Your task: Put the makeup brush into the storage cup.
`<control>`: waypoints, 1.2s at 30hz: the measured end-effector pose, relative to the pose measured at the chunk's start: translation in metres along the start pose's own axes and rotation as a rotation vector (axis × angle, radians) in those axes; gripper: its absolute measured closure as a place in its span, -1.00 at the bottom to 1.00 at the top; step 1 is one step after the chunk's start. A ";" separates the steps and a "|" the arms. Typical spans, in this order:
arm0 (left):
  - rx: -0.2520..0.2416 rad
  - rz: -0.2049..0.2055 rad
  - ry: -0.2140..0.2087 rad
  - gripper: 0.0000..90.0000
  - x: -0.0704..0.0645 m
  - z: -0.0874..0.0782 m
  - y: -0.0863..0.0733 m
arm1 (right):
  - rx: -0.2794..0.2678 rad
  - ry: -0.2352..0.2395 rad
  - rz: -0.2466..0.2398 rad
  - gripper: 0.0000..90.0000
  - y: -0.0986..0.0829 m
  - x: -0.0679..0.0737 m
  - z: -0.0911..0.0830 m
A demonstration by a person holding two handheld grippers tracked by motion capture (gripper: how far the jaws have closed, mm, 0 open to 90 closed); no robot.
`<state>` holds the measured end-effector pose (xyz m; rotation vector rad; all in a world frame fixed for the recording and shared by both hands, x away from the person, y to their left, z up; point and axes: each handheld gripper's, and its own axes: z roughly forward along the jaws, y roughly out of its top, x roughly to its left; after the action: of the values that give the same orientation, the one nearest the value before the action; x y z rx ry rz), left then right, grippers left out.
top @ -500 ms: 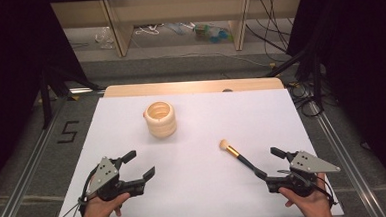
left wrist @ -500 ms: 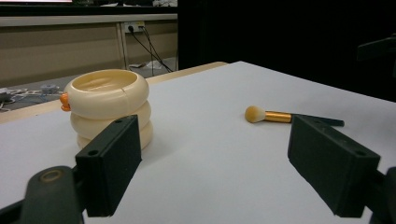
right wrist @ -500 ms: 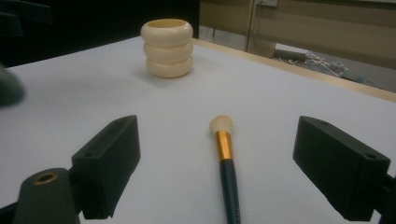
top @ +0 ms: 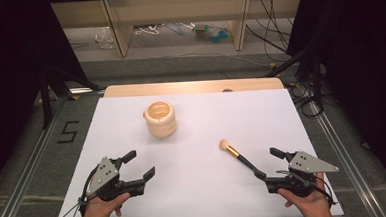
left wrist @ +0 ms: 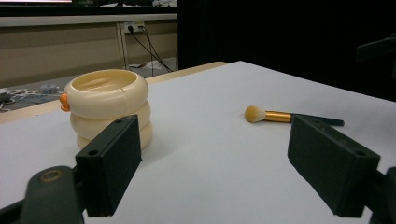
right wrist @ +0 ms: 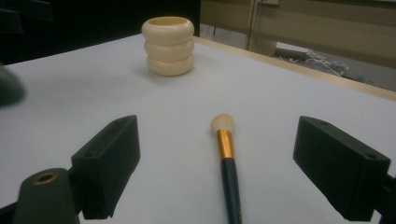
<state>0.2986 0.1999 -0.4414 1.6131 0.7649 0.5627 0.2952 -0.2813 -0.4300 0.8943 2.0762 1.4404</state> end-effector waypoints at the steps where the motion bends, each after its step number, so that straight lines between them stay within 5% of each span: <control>1: 0.000 0.002 0.000 -0.61 0.000 0.000 0.000 | -0.011 -0.006 0.002 -0.65 0.000 0.000 0.001; 6: 0.003 0.008 -0.003 -0.61 0.000 0.000 0.000 | -0.006 0.012 0.002 -0.65 -0.001 0.001 0.006; 15: 0.009 0.004 0.001 -0.61 0.001 0.001 -0.001 | 0.102 0.024 -0.033 -0.65 0.003 0.001 0.017; 24: 0.009 0.005 0.000 -0.61 0.001 0.002 -0.001 | 0.320 0.052 -0.147 -0.46 0.017 -0.003 0.038; 33: 0.009 0.005 0.001 -0.61 0.000 0.002 -0.001 | 0.482 0.069 -0.177 -0.38 0.031 -0.010 0.059; 35: 0.011 0.004 0.002 -0.61 0.000 0.002 -0.002 | 0.578 0.039 -0.206 -0.47 0.033 -0.009 0.069; 36: 0.011 0.004 0.002 -0.61 0.001 0.002 -0.002 | 0.578 0.039 -0.206 -0.47 0.033 -0.009 0.069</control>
<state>0.3002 0.1992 -0.4434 1.6249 0.7678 0.5638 0.3571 -0.2359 -0.4232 0.8210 2.5798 0.7619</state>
